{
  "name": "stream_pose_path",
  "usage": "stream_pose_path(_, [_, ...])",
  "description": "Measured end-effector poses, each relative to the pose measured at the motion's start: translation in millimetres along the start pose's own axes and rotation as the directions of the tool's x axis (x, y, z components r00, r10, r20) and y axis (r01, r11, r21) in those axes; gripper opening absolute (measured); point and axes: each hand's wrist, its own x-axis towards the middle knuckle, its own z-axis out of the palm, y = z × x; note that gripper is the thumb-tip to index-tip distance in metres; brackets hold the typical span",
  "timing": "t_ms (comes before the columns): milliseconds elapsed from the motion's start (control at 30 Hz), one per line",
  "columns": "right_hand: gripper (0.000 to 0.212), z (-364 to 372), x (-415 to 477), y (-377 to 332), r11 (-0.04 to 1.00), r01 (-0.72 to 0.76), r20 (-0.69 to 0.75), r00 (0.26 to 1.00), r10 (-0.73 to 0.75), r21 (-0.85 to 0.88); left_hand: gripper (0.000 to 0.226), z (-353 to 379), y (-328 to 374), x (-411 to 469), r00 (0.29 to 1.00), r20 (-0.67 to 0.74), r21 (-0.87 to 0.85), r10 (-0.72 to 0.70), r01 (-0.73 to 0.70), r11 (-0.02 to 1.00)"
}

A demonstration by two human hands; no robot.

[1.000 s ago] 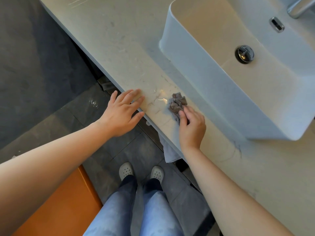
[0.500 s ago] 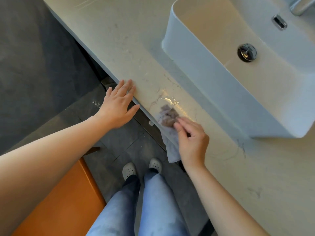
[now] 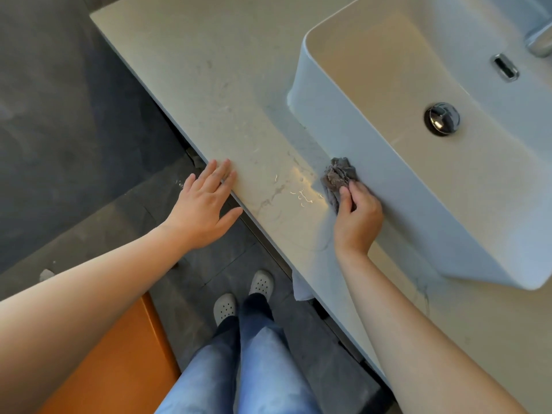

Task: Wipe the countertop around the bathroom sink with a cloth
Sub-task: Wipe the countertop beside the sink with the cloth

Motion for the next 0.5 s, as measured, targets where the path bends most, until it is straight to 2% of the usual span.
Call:
stream_pose_path(167, [0.024,9,6,-1,0.999,0.044,-0.014,0.999,-0.044,0.01,0.081,0,2,1,1.0,-0.003,0.007,-0.011,0.011,1.0])
stream_pose_path(500, [0.023,28,6,-18,0.995,0.1,0.027,0.995,-0.101,0.026,0.078,3,3,-2,0.999,-0.043,-0.051,-0.021,0.018,0.999])
